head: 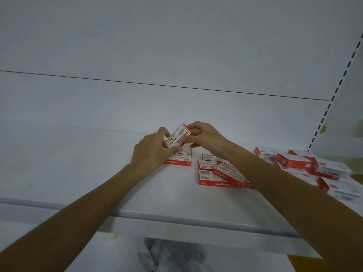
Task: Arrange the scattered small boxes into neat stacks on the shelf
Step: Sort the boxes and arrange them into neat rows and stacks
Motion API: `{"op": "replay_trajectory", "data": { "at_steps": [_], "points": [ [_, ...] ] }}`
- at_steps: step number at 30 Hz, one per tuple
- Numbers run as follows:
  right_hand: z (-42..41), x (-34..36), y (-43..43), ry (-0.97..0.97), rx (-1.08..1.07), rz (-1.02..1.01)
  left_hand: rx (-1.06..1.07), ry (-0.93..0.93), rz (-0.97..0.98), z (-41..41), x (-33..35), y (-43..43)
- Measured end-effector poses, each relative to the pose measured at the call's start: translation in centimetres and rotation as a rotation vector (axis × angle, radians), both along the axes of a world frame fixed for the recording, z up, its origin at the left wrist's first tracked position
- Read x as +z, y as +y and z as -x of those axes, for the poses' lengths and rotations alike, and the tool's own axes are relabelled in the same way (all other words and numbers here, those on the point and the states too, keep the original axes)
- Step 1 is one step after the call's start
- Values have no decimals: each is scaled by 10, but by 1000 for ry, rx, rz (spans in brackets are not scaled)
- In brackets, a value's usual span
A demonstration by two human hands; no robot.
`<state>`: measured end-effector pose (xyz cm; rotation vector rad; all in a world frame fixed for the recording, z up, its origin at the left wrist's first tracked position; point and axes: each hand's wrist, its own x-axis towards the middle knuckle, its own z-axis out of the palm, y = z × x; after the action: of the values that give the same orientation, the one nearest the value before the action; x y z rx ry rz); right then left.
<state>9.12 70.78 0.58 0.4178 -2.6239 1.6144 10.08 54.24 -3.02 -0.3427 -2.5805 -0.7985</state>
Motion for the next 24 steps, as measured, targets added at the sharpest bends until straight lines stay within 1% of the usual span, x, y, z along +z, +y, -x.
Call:
{"op": "replay_trajectory", "data": {
  "at_steps": [2, 4, 5, 8, 9, 13, 16, 18, 20, 22, 24],
  "points": [
    [7, 5, -13, 5, -33, -7, 18, 18, 114, 3, 5, -6],
    [12, 10, -23, -30, -23, 11, 0, 61, 197, 7, 10, -14],
    [12, 13, -27, -50, -1, 15, -28, 85, 191, 10, 11, -19],
    [17, 14, -36, -78, 54, -14, -147, 121, 83, 19, 15, -32],
    [19, 13, -39, -79, 55, -28, -183, 127, 83, 21, 16, -34],
    [28, 8, -48, -91, 2, -10, -294, 85, 179, 36, 17, -47],
    [31, 7, -51, -118, -7, -61, -294, 68, 98, 45, 15, -55],
    [33, 5, -53, -137, 45, -130, -286, 51, 47, 51, 14, -57],
    [34, 6, -57, -113, 107, -273, -271, 46, 52, 56, 13, -58],
    [39, 8, -60, -62, 126, -375, -256, 45, 57, 61, 12, -60],
    [47, 7, -62, 24, 99, -456, -266, 31, 20, 67, 10, -63]
  ]
}}
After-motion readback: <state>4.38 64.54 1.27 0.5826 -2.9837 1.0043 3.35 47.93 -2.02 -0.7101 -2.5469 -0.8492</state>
